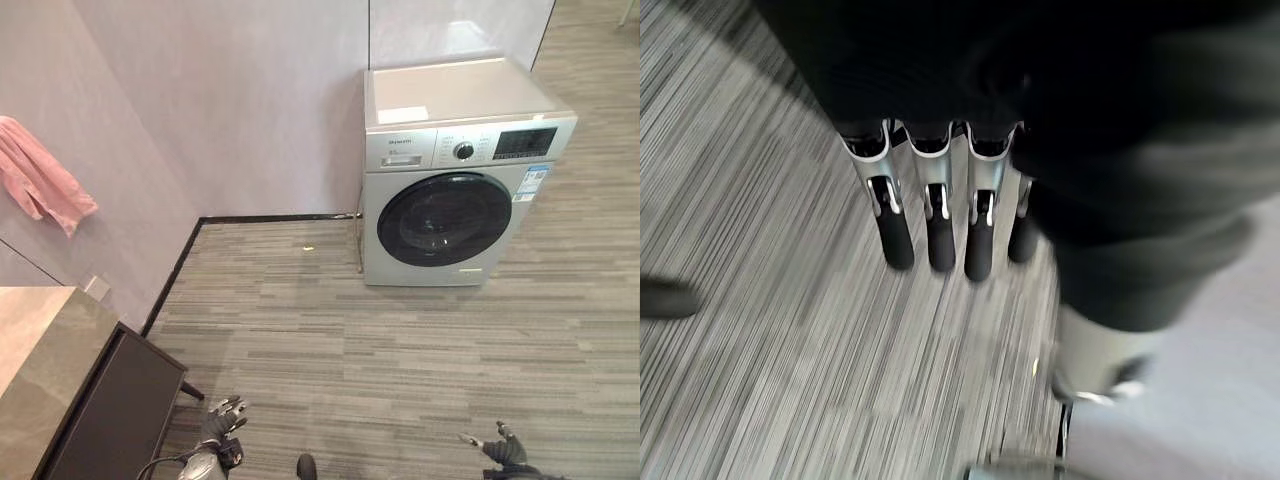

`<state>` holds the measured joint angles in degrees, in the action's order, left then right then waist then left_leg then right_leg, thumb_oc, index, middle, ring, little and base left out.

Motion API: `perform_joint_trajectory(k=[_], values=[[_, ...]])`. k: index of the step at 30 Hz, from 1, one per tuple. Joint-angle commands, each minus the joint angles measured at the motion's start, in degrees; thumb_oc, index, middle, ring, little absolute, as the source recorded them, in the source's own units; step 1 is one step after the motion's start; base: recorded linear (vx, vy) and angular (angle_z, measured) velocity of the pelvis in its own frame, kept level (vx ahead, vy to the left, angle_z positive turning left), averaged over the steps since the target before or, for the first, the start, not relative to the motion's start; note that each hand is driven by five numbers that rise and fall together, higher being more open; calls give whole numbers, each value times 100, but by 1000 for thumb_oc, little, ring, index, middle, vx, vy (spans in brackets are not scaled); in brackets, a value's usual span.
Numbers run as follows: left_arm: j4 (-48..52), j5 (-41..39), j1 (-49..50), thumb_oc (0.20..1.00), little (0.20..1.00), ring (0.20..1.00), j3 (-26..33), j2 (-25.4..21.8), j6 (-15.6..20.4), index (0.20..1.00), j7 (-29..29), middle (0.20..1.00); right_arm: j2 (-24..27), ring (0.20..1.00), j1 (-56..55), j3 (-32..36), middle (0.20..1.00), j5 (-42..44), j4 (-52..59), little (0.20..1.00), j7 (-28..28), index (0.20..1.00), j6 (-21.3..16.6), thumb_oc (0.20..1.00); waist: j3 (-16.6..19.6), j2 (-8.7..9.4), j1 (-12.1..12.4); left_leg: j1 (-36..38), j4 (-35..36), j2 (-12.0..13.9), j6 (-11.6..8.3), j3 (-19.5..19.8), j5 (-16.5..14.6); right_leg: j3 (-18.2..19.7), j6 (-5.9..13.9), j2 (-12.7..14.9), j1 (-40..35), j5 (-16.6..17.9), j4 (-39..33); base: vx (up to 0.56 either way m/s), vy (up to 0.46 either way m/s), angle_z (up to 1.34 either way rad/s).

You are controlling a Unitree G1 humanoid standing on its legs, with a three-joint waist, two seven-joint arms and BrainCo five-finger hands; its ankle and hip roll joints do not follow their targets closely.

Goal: Put brush and paste in cup on sink, flatten towel.

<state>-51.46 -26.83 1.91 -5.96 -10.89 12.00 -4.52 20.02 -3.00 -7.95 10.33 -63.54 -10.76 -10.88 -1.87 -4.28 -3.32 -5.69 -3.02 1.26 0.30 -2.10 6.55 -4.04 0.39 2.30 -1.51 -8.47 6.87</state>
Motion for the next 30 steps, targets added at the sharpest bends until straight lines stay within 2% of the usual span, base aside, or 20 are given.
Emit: perform_joint_trajectory(k=[1, 5, 12, 15, 17, 18, 19, 20, 22, 24, 25, 26, 28, 29, 30], values=[[449, 560, -210, 1000, 1000, 1000, 188, -518, 180, 1000, -323, 1000, 49, 1000, 283, 164, 1000, -136, -104, 1000, 28, 1000, -37, 1000, -169, 293, 306, 35, -144, -108, -105, -54, -677, 321, 871, 722, -41, 733, -381, 30, 138, 12], [-144, 1049, -288, 1000, 1000, 1000, 151, -507, 133, 1000, -430, 1000, -36, 1000, 259, 126, 1000, -230, -308, 1000, 103, 1000, 11, 1000, -117, 399, 335, 118, -142, -225, 14, -143, -823, 325, 1020, 897, 34, 930, -285, 19, 139, -4], [-483, 1799, -360, 1000, 1000, 1000, -142, -546, 81, 1000, -522, 1000, -169, 1000, 270, 60, 1000, -214, -380, 1000, 149, 1000, 23, 1000, -82, 512, 341, 166, -133, -324, 104, -173, -906, 285, 1117, 1034, 109, 1134, -126, 23, 91, -6], [-644, 2179, -430, 1000, 1000, 1000, -350, -519, 36, 1000, -624, 1000, -257, 1000, 315, -32, 1000, -173, -338, 1000, 161, 1000, -13, 1000, -142, 535, 328, 204, -95, -329, 150, -253, -919, 251, 1143, 1059, 319, 1288, 227, -13, 71, -4], [-715, 2305, -432, 1000, 1000, 1000, -438, -493, 8, 1000, -647, 1000, -322, 1000, 357, -123, 1000, -84, -263, 1000, 185, 1000, -59, 1000, -230, 538, 323, 218, -140, -252, 152, -376, -963, -80, 1065, 928, 513, 1126, 491, -26, 55, -18], [-775, 2348, -444, 1000, 1000, 1000, -470, -476, 11, 1000, -654, 1000, -346, 1000, 375, -169, 1000, -34, -272, 1000, 203, 1000, -78, 1000, -260, 548, 292, 226, -173, -246, 148, -364, -980, -51, 1016, 766, 582, 1010, 513, 8, 22, -38], [-824, 2419, -461, 1000, 1000, 1000, -520, -483, -14, 1000, -697, 1000, -410, 1000, 391, -260, 1000, 62, -250, 1000, 229, 1000, -129, 1000, -290, 604, 267, 249, -213, -264, 165, -357, -996, -29, 871, 437, 747, 917, 481, 50, -42, -44], [-1157, 2413, -481, 1000, 1000, 1000, -477, -433, -64, 1000, -692, 1000, -501, 1000, 373, -428, 1000, 84, -226, 1000, 230, 1000, -150, 1000, -420, 712, 326, 331, -435, -236, 136, -528, -1173, -871, 604, 503, 866, 863, 448, 43, -49, -21], [-1349, 2402, -482, 1000, 1000, 1000, -458, -378, -96, 1000, -621, 1000, -522, 1000, 361, -488, 1000, 96, -179, 1000, 262, 1000, -136, 1000, -423, 725, 254, 335, -555, -223, 106, -540, -1208, -775, 602, 444, 788, 777, 374, 64, -76, -26], [-1696, 2415, -481, 1000, 1000, 1000, -419, -324, -129, 1000, -585, 1000, -538, 1000, 363, -573, 1000, 82, -328, 1000, 318, 1000, -135, 1000, -437, 734, 259, 324, -789, -169, 46, -606, -1272, -612, 471, 274, 718, 687, 362, 72, -98, -27], [-1701, 2415, -485, 1000, 1000, 1000, -418, -323, -126, 1000, -585, 1000, -538, 1000, 366, -573, 1000, 82, -330, 1000, 318, 1000, -136, 1000, -439, 731, 266, 321, -802, -164, 44, -613, -1281, -604, 469, 270, 721, 685, 366, 35, -121, -14], [-1906, 2441, -527, 1000, 1000, 1000, -352, -302, -212, 1000, -561, 1000, -475, 1000, 385, -626, 1000, -1, -345, 1000, 325, 1000, -103, 1000, -517, 738, 261, 145, -1391, -69, -40, -654, -1334, -633, 388, 261, 793, 605, 620, 4, -122, -18], [-1890, 2482, -588, 1000, 1000, 1000, -388, -295, -211, 1000, -599, 1000, -409, 1000, 440, -679, 1000, -27, -316, 1000, 337, 1000, -95, 1000, -644, 735, 207, -88, -1988, 68, -91, -666, -1478, -641, 304, 205, 923, 426, 1017, -4, -156, -8], [-1902, 2512, -604, 1000, 1000, 1000, -410, -302, -207, 1000, -628, 1000, -370, 1000, 460, -691, 1000, -42, -320, 1000, 316, 1000, -95, 1000, -693, 727, 199, -173, -2221, 134, -73, -656, -1622, -677, 280, 203, 992, 322, 1269, 1, -94, 12], [-1902, 2513, -606, 1000, 1000, 1000, -409, -301, -207, 1000, -629, 1000, -369, 1000, 462, -691, 1000, -42, -320, 1000, 316, 1000, -95, 1000, -689, 722, 196, -195, -2252, 140, -72, -652, -1638, -680, 279, 201, 1008, 311, 1288, 28, -72, 13]])
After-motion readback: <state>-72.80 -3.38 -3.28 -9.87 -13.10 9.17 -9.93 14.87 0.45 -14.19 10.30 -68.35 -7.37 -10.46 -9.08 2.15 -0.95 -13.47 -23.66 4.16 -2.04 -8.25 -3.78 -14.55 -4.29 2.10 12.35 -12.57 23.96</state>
